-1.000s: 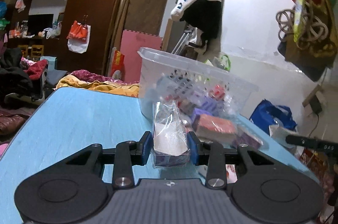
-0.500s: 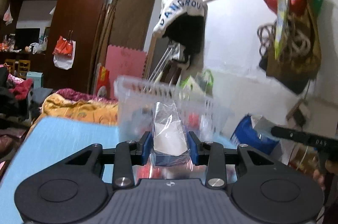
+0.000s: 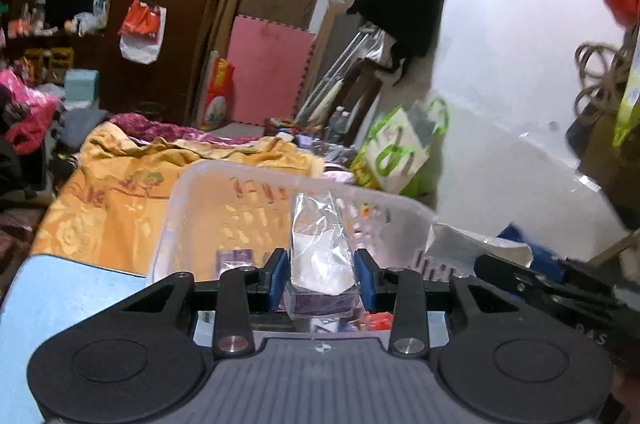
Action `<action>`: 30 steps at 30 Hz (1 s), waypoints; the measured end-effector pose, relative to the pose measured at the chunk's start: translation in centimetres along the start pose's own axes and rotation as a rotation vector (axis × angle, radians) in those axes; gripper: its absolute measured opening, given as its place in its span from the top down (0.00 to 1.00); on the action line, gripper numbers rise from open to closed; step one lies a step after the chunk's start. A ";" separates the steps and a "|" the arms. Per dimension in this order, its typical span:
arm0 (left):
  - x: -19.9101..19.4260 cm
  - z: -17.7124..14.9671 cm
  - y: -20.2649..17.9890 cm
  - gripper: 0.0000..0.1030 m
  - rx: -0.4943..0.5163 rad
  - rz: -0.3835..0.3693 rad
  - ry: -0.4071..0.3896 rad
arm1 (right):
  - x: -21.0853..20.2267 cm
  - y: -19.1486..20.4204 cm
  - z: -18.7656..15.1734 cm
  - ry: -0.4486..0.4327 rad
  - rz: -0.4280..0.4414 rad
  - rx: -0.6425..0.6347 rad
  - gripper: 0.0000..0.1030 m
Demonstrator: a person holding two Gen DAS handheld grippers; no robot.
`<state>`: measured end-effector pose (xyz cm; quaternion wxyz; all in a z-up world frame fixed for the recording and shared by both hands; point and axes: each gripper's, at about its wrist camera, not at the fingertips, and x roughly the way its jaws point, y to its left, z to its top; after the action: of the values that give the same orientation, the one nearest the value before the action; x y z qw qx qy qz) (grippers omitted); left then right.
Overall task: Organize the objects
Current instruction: 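Carry both clear bags over the basket and open both grippers, then grasp a red wrapped ball with the left gripper while the right grasps a purple-based clear bag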
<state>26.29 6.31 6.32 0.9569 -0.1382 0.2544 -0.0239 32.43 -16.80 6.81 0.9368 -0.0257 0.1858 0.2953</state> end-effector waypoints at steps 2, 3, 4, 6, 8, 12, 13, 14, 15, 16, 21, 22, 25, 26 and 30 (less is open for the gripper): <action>0.3 -0.3 -0.2 0.61 0.002 0.001 0.004 | 0.7 -0.1 -0.4 0.012 0.007 0.015 0.53; 0.5 -0.2 -0.3 0.61 -0.003 0.001 0.003 | 0.8 -0.1 -0.5 0.013 0.010 0.022 0.53; 0.6 -0.1 -0.4 0.61 -0.003 0.008 0.000 | 1.0 0.0 -0.5 0.010 0.009 0.021 0.53; 0.9 0.2 -0.4 0.57 -0.004 0.022 -0.005 | 0.9 0.1 -0.6 -0.010 0.003 0.007 0.53; 1.3 0.6 -0.6 0.35 -0.009 0.034 -0.007 | 0.6 0.1 -0.2 -0.005 -0.014 0.017 0.44; 0.1 -0.1 -0.8 0.25 0.011 0.011 -0.050 | -2.2 0.3 -0.8 -0.034 0.047 0.016 0.05; -0.8 -0.3 -0.6 0.25 0.011 0.020 -0.058 | -3.5 0.5 -1.4 -0.052 0.049 0.004 0.05; -2.1 -0.9 -0.5 0.25 0.013 0.014 -0.074 | -4.7 0.5 -2.1 -0.067 0.061 -0.003 0.03; -3.4 -1.7 -0.3 0.25 0.024 -0.011 -0.102 | -5.9 0.5 -3.0 -0.079 0.083 -0.004 0.00; -4.8 -2.7 -0.1 0.19 0.050 -0.036 -0.124 | -7.2 0.4 -4.4 -0.083 0.120 -0.006 0.00; -8.7 -10.0 2.3 0.13 0.113 0.008 -0.095 | -7.8 1.1 -10.9 0.031 0.131 -0.054 0.00; -8.9 -11.1 3.0 0.13 0.095 0.002 -0.079 | -7.5 1.2 -11.9 0.053 0.123 -0.060 0.00; -8.8 -13.3 4.7 0.14 0.028 -0.043 -0.056 | -6.7 1.1 -13.6 0.065 0.125 -0.040 0.00; -8.5 -13.6 4.8 0.15 0.042 -0.040 -0.044 | -6.6 1.0 -13.8 0.073 0.131 -0.021 0.00; -7.3 -13.9 4.2 0.17 0.081 -0.027 -0.018 | -5.9 1.3 -13.9 0.103 0.149 -0.017 0.07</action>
<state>12.98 7.69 -2.86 0.9635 -0.1032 0.2427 -0.0459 22.62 -21.12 -3.87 0.9011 -0.0351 0.2328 0.3642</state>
